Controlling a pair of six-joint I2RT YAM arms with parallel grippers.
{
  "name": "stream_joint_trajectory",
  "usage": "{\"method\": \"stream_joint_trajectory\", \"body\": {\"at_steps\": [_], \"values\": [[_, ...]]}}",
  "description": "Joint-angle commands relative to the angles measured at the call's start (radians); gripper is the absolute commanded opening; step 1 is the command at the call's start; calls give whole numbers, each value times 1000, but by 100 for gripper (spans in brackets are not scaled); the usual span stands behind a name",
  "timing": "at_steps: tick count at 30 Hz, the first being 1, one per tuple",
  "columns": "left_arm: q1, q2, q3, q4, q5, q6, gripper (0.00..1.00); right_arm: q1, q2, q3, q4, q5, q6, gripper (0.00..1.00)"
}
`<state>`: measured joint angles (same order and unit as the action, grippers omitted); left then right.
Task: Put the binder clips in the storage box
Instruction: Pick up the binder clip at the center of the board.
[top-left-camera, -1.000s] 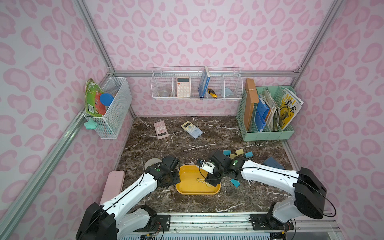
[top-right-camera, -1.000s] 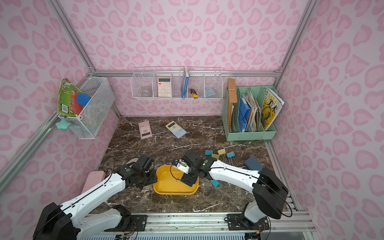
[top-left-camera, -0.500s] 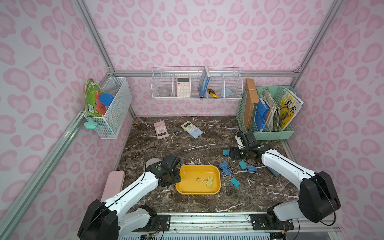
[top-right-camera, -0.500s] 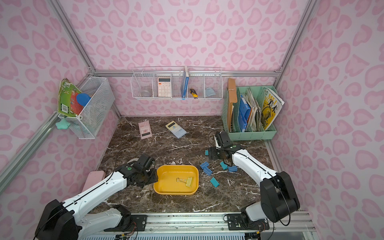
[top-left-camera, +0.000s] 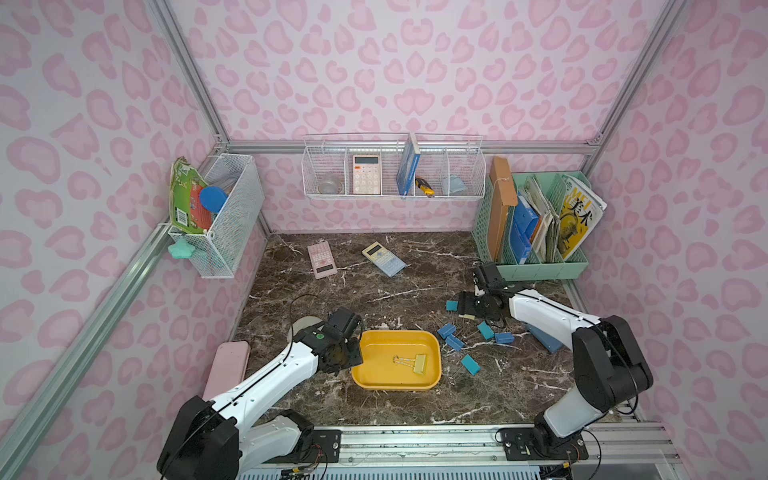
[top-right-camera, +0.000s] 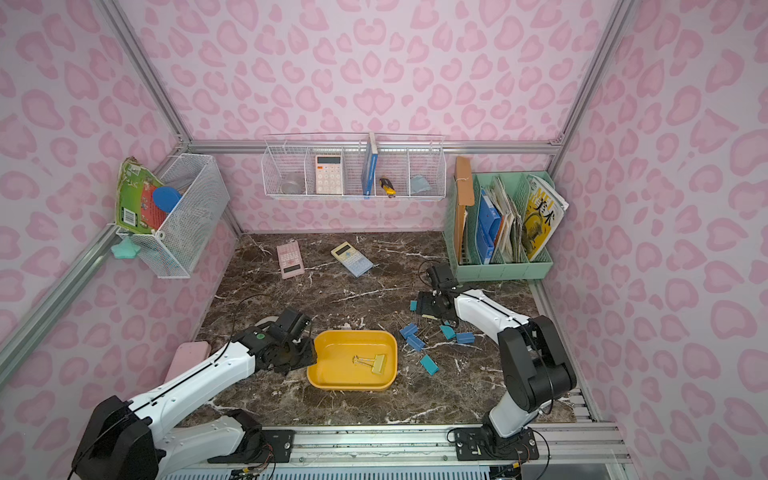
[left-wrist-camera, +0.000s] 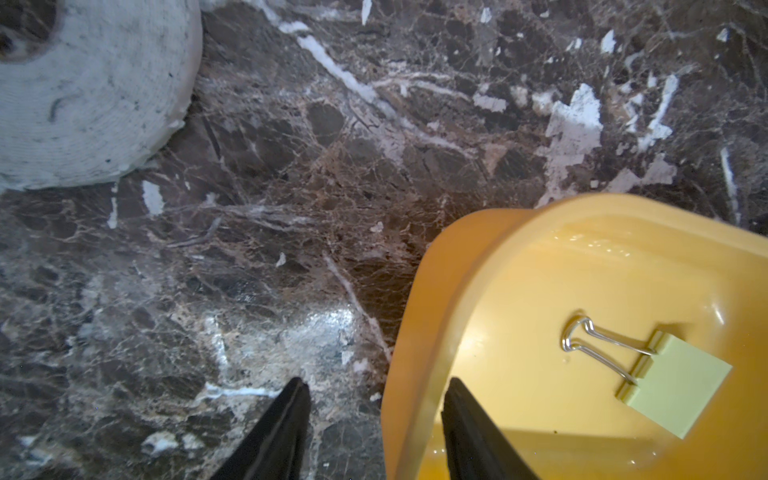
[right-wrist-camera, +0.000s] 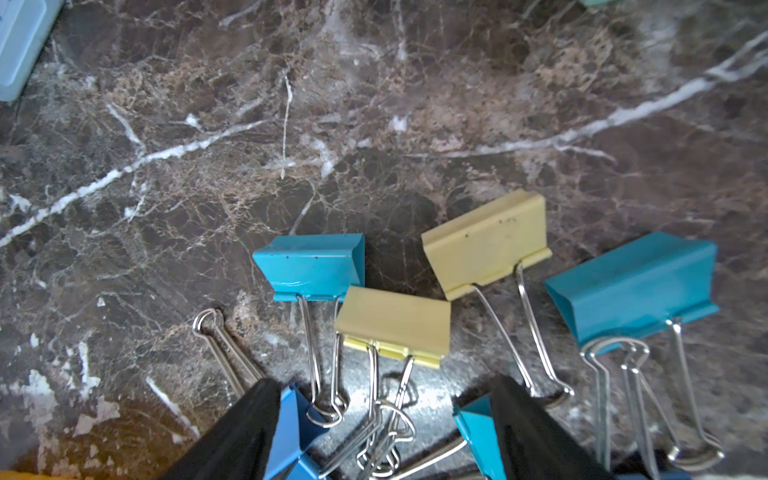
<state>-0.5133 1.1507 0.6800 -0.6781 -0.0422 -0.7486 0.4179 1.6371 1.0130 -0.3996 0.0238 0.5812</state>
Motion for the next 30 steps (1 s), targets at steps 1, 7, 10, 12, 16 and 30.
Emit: {"method": "stream_joint_trajectory", "body": {"at_steps": [1,7,10,12,16,30], "values": [[1,-8,0,2,-3,14,56,6,20,15,11,38,45,83],[2,-28,-9,-2,-9,16,56,16,78,32,18,87,55,80],[4,-34,-15,-6,-10,18,56,21,101,40,31,90,69,78],[6,-36,-17,-9,-12,20,56,26,115,50,23,114,74,77],[8,-39,-17,-8,-13,21,56,28,123,51,32,128,79,75],[10,-37,-16,-11,-19,22,56,53,146,51,26,146,67,62]]}}
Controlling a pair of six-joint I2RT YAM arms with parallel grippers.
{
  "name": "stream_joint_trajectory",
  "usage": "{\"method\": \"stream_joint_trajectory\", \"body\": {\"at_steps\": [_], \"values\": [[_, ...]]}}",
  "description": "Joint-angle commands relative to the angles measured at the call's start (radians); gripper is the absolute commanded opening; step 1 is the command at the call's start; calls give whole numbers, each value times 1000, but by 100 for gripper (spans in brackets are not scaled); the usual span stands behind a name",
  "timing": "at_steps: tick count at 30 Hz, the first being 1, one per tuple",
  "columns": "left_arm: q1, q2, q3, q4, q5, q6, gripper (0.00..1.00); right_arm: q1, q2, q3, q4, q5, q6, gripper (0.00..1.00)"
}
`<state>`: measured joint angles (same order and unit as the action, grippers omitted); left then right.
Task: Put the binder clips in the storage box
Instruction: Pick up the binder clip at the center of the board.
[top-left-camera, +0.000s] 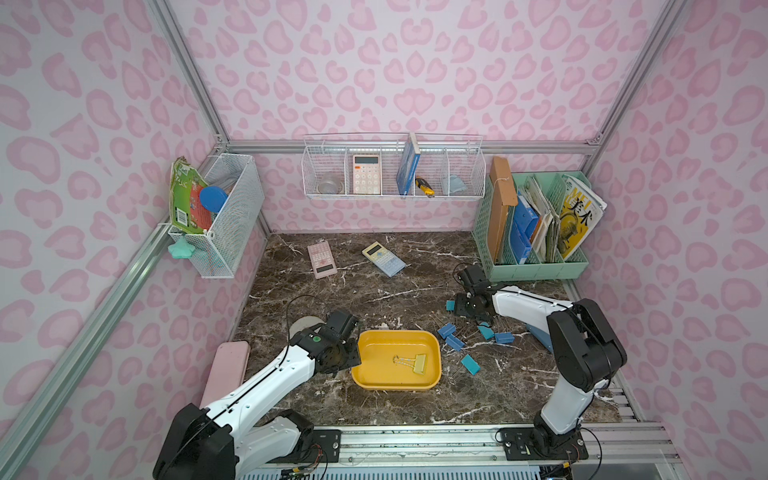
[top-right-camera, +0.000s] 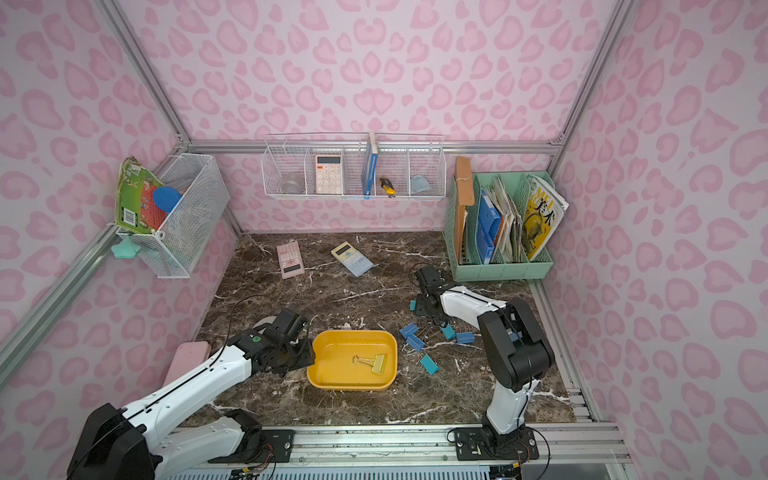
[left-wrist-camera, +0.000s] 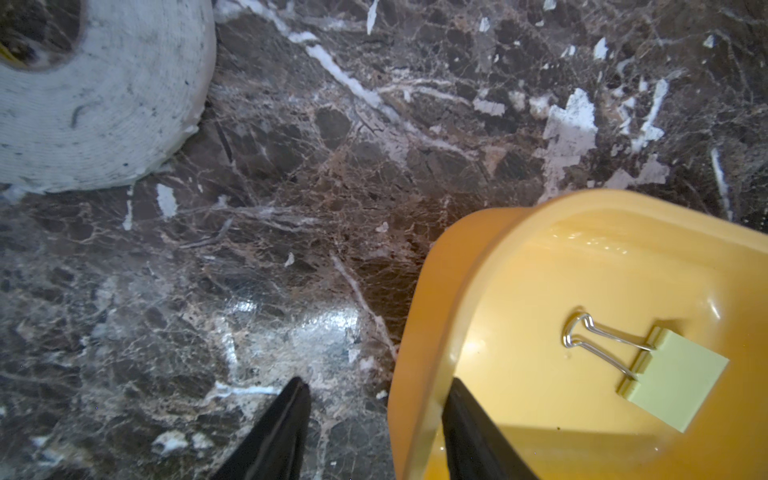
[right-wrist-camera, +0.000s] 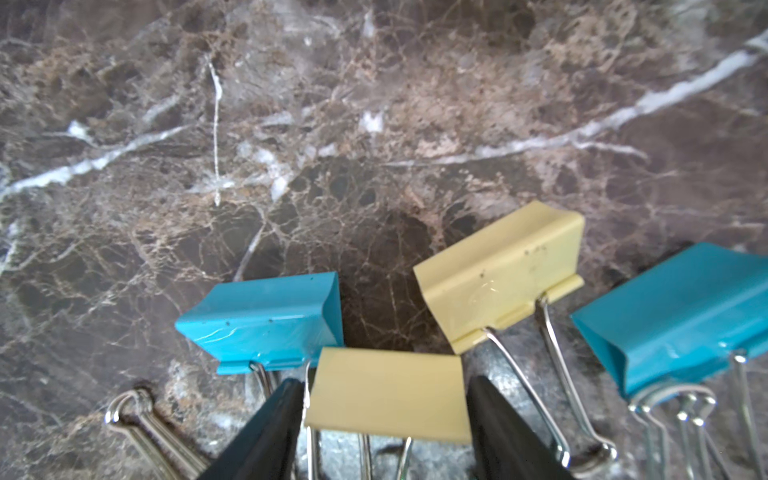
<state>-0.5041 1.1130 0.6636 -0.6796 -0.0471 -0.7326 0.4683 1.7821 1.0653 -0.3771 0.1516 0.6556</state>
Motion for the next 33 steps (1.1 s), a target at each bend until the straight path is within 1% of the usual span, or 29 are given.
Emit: {"method": "stream_joint_trajectory", "body": {"at_steps": [1,3,5,9,16,22,27,30,33], "values": [[1,2,1,-9,-14,6,56,3,6,2,-1,18,-9,61],[1,3,1,-11,-14,5,56,3,12,5,-3,21,-13,59],[1,0,0,-13,-15,6,56,5,14,5,0,22,-20,55],[3,-3,0,-16,-20,4,56,6,6,7,-7,41,-28,52],[3,16,4,-7,-13,4,56,32,-65,50,-40,119,-73,52],[3,18,8,7,-3,2,56,43,-105,100,-60,114,-143,52],[4,26,13,8,-1,1,56,43,-105,139,-104,197,-171,51],[4,22,15,4,-4,1,56,62,-131,157,-94,238,-225,51],[4,3,20,-3,-14,-8,57,133,-171,168,-53,215,-338,50]]}}
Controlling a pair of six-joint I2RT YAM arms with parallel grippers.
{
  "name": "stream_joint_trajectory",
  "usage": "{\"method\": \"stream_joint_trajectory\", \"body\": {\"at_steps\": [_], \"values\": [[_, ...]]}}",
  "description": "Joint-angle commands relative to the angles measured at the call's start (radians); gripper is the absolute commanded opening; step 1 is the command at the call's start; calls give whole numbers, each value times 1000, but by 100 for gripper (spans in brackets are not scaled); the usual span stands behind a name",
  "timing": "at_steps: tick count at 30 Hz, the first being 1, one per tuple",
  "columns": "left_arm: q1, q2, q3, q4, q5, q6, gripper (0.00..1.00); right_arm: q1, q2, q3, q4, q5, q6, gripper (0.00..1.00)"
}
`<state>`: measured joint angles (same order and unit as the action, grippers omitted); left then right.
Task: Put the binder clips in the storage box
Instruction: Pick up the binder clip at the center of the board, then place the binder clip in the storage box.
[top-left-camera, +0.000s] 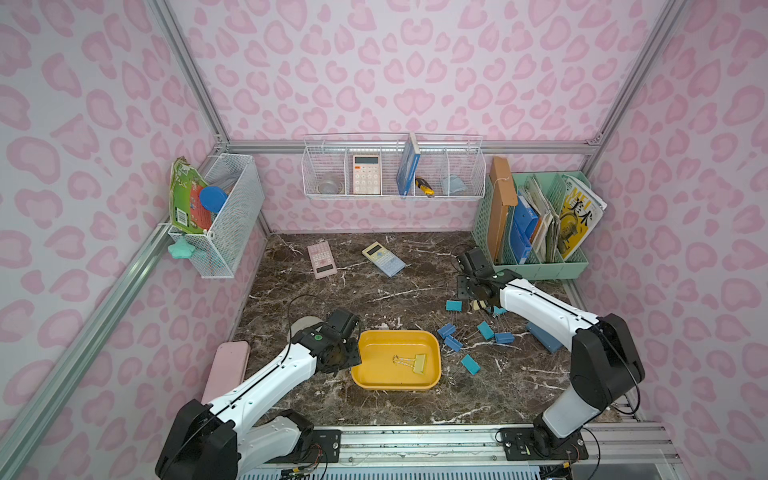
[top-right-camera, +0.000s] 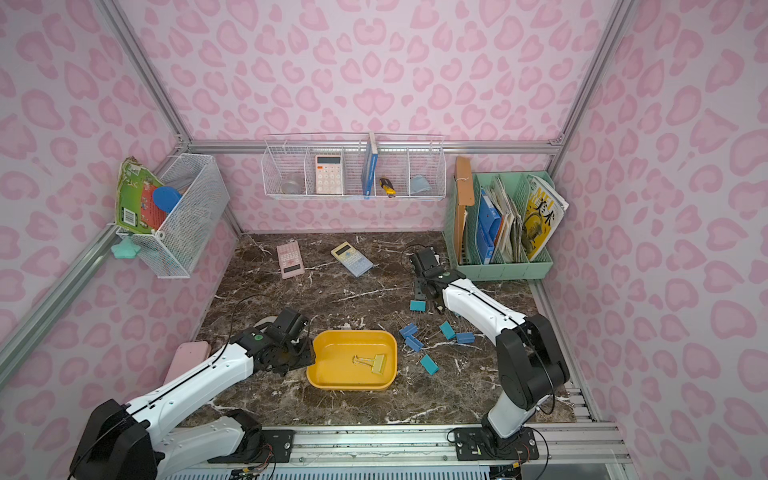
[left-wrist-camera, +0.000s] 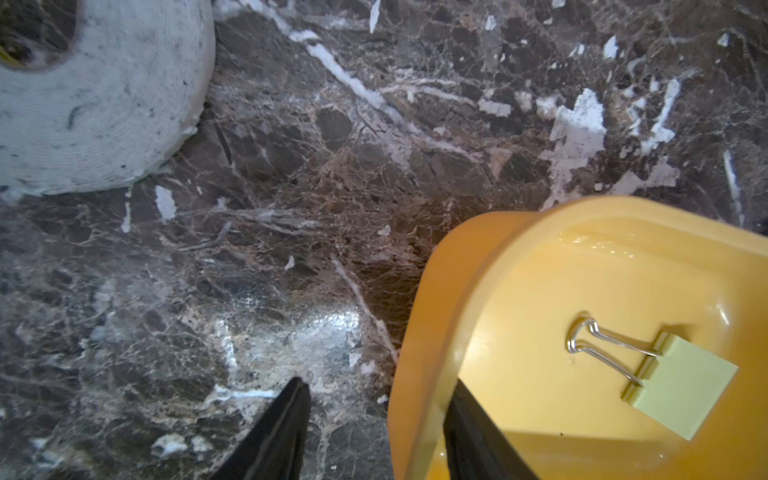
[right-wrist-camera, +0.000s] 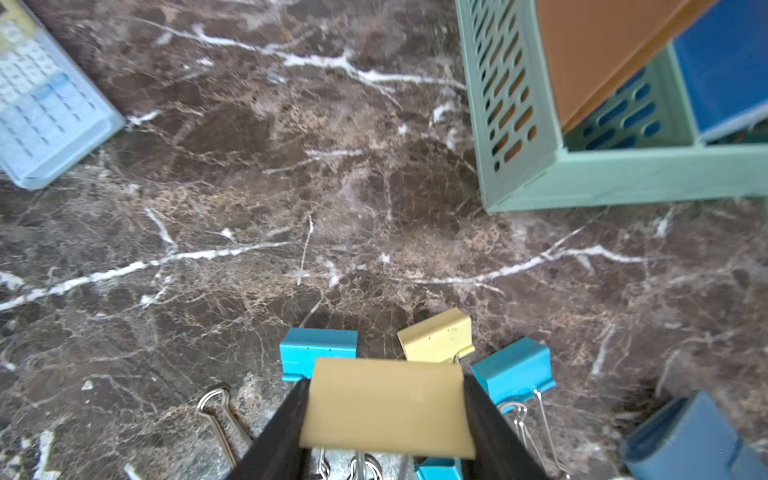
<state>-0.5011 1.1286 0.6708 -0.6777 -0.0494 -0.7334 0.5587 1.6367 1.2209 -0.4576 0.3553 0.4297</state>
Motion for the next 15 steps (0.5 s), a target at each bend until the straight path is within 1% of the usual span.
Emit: {"method": "stream_joint_trajectory", "body": {"at_steps": [1,7,10,13,15], "values": [[2,-25,12,-5,-14,-12,57,77,-41,10,47,-9,-159,49],[16,-106,25,-21,-11,-31,58,278,-103,-37,181,-201,-334,49],[25,-132,42,-56,-31,-42,58,336,-106,-38,215,-319,-388,50],[48,-163,38,-72,-20,-49,58,388,-100,-44,244,-417,-452,51],[70,-185,31,-81,-12,-51,58,431,-87,-39,247,-453,-496,51]]}}
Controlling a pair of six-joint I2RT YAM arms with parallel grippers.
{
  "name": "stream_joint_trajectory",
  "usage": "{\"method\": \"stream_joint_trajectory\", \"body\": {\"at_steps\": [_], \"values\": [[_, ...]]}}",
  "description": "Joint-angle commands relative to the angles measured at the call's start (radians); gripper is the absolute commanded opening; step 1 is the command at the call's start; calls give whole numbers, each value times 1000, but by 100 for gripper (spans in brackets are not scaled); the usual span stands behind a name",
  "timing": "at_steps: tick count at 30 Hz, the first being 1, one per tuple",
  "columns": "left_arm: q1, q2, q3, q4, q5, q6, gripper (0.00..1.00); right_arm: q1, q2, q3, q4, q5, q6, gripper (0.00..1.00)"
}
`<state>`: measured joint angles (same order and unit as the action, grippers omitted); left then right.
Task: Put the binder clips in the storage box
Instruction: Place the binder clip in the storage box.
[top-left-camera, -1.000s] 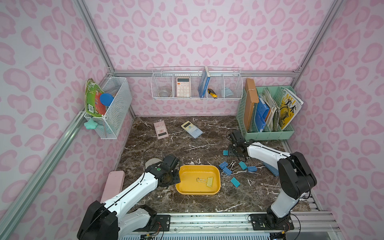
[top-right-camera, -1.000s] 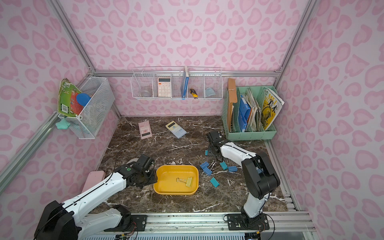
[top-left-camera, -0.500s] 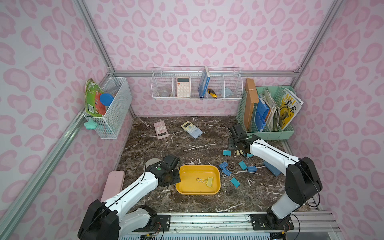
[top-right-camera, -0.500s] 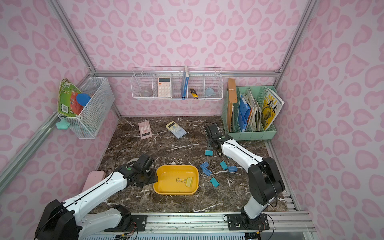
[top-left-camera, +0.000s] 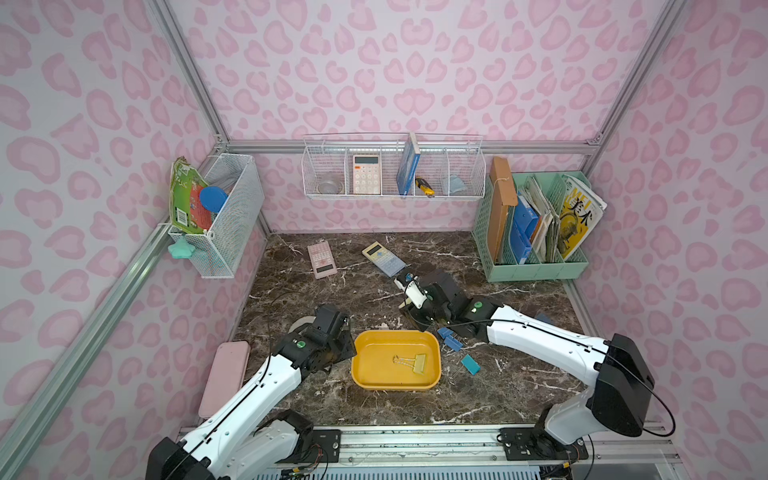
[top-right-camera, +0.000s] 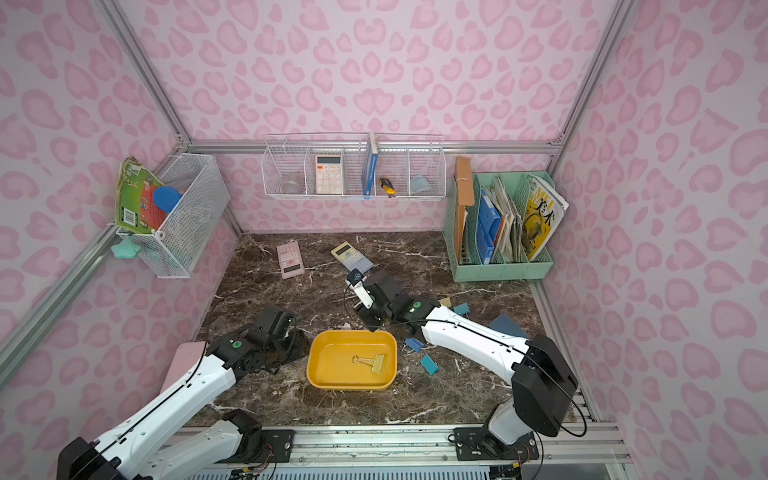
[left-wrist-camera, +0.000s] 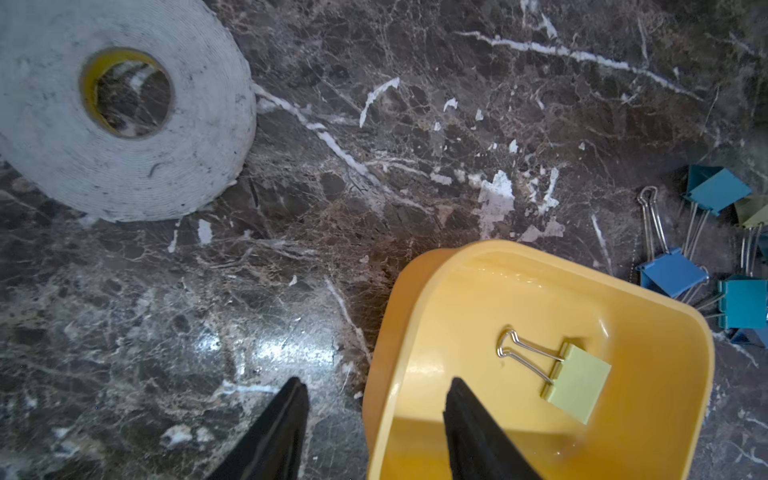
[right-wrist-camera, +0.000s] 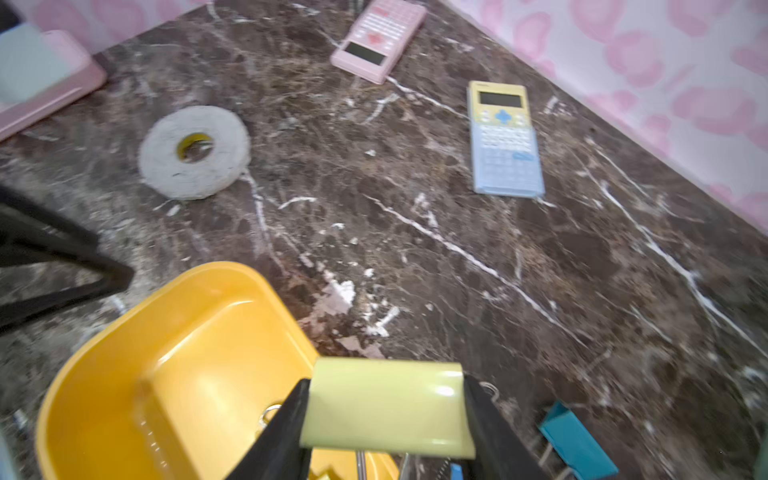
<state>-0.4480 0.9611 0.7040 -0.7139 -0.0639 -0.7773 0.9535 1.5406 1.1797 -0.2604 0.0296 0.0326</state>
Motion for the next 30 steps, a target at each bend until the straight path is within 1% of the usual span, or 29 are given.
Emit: {"method": "stream_joint_trajectory", "body": {"at_steps": [1,5,11,13,23,30], "values": [[29,-33,-7,-48,8,-8,58,54,19,7,50,-142,-115,51],[71,-77,-22,-57,16,4,58,84,84,40,14,-208,-135,51],[94,-78,-10,-73,35,5,58,159,212,131,-76,-186,-203,51],[96,-79,-9,-77,33,7,58,174,246,153,-94,-197,-222,52],[98,-76,-11,-77,31,16,57,245,337,171,-142,-208,-325,54],[98,-76,-12,-74,32,18,58,252,363,149,-139,-194,-375,57]]}}
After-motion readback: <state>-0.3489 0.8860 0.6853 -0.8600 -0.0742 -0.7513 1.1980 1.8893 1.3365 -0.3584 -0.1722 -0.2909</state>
